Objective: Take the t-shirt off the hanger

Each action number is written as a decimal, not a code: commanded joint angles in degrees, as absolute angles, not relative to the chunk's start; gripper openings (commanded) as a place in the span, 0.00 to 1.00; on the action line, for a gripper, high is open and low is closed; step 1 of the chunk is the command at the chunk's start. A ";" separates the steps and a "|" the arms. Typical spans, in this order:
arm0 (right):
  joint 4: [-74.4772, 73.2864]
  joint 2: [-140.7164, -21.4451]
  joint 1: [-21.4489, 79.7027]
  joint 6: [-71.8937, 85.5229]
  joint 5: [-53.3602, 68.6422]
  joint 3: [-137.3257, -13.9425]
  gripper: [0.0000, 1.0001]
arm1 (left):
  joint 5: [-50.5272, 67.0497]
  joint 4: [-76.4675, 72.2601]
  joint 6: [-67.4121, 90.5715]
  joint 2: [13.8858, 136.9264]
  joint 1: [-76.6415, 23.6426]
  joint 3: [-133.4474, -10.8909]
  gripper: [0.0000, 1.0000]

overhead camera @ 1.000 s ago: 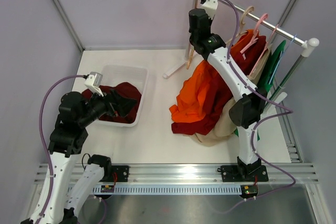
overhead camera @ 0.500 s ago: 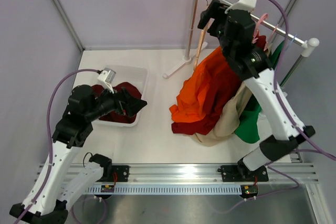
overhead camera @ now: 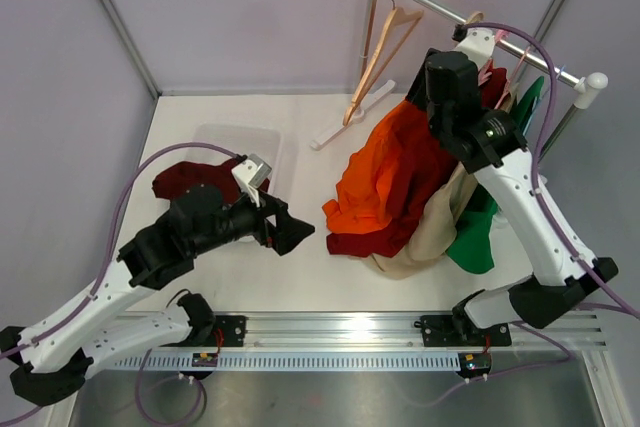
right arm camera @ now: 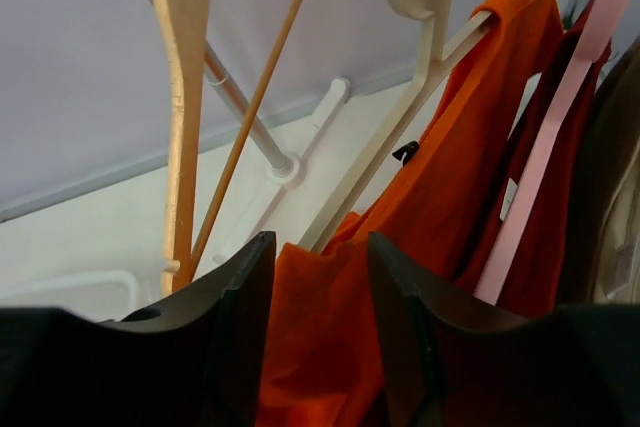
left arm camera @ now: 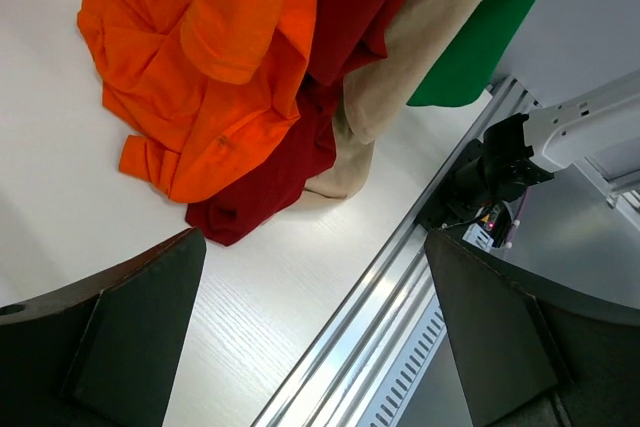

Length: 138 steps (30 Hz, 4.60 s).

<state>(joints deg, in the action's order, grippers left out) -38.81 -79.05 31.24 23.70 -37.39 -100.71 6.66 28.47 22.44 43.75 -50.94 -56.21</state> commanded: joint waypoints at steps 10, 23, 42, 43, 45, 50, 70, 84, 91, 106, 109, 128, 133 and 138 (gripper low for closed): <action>-54.14 -91.93 29.79 31.29 -46.76 -115.49 0.64 | 2.63 25.40 21.27 34.11 -52.29 -48.61 0.99; -50.28 -93.08 29.71 27.88 -51.76 -116.89 0.57 | 5.71 25.49 21.00 32.43 -52.29 -46.67 0.99; -48.87 -95.71 26.46 26.37 -50.01 -117.86 0.34 | 5.80 25.49 21.01 34.19 -52.29 -46.85 0.99; -48.87 -95.80 26.11 26.37 -49.66 -117.95 0.34 | 5.80 25.40 21.01 34.19 -52.29 -46.85 0.99; -48.87 -96.24 25.23 26.89 -47.29 -118.04 0.43 | 5.54 25.40 21.01 34.36 -52.29 -46.85 0.99; -47.20 -95.80 23.73 28.39 -44.12 -115.32 0.48 | 5.27 25.49 21.09 34.72 -52.29 -46.67 0.99; -33.39 -96.05 29.44 13.98 -56.23 -123.81 0.00 | 5.72 25.49 21.36 37.88 -52.29 -50.45 0.99; -35.85 -91.41 41.21 28.36 -69.96 -111.45 0.00 | 8.96 25.49 21.71 40.34 -52.38 -56.95 0.99; -40.00 -89.22 46.66 38.76 -69.79 -106.98 0.00 | 4.58 25.23 21.09 44.90 -53.52 -60.73 0.99; -38.76 -83.51 60.20 43.06 -74.00 -100.73 0.00 | -12.82 20.75 20.13 57.30 -68.73 -67.94 0.79; -36.66 -80.96 61.78 42.54 -74.09 -98.27 0.00 | -14.84 19.96 20.83 60.02 -70.40 -67.50 0.78; -0.18 -72.77 64.07 8.63 -72.95 -91.05 0.00 | -16.61 22.32 31.90 49.31 -78.13 -48.09 0.00; 3.36 -75.41 64.16 4.38 -71.81 -94.65 0.00 | -17.92 22.33 35.06 47.11 -81.47 -45.00 0.01; 0.35 -76.38 65.21 11.77 -70.14 -93.52 0.00 | -20.13 22.15 33.50 48.42 -82.00 -48.51 0.59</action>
<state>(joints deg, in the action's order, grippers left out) -7.81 -79.37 65.78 12.36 -67.92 -89.14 -21.69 13.43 31.64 47.64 -80.60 -48.42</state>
